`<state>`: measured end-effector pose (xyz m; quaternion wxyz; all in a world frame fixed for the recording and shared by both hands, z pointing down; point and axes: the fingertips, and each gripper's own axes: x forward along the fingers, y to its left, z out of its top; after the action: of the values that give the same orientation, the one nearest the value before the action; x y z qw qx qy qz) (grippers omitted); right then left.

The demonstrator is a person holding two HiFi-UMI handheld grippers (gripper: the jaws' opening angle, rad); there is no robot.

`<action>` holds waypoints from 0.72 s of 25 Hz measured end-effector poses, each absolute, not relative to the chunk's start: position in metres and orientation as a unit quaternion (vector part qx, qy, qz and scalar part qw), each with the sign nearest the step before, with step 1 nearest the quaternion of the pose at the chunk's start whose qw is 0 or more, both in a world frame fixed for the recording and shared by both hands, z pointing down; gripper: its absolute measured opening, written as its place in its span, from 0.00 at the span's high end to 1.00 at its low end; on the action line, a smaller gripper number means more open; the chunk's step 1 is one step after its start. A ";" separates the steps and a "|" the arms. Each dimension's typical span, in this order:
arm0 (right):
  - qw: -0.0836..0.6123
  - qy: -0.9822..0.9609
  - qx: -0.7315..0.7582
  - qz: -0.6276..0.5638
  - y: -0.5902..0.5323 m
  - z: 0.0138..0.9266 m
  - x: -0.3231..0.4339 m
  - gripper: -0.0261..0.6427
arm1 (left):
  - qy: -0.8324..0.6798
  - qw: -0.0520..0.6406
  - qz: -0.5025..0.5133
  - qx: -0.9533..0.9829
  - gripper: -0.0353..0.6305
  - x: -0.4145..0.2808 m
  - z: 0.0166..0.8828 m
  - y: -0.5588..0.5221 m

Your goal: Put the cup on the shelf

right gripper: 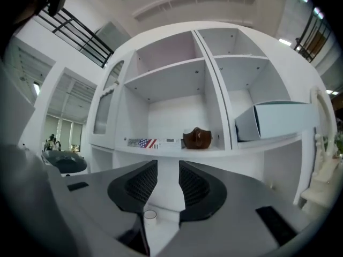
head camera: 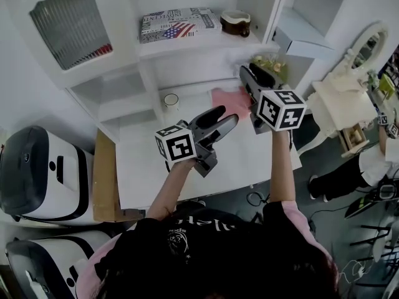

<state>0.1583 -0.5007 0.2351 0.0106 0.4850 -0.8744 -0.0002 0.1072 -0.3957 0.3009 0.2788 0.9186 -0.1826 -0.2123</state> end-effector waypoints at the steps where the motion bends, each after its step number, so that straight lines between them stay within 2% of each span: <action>1: 0.003 -0.876 0.483 0.006 -0.490 0.243 0.159 0.74 | -0.184 0.271 -0.209 0.921 0.46 0.107 0.301 -0.391; 9: -0.015 -0.886 0.458 0.071 -0.402 0.318 0.153 0.74 | -0.223 0.240 -0.179 0.928 0.47 0.101 0.324 -0.343; 15: 0.001 -0.896 0.430 0.110 -0.336 0.373 0.147 0.74 | -0.239 0.258 -0.166 0.921 0.48 0.099 0.354 -0.303; 18: 0.007 -0.896 0.425 0.127 -0.306 0.389 0.150 0.74 | -0.254 0.263 -0.161 0.917 0.53 0.095 0.367 -0.283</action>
<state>0.1501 -0.3055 0.3895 0.0066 0.4246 -0.8964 0.1271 0.0952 -0.2831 0.3674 0.2631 0.9166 -0.2539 -0.1615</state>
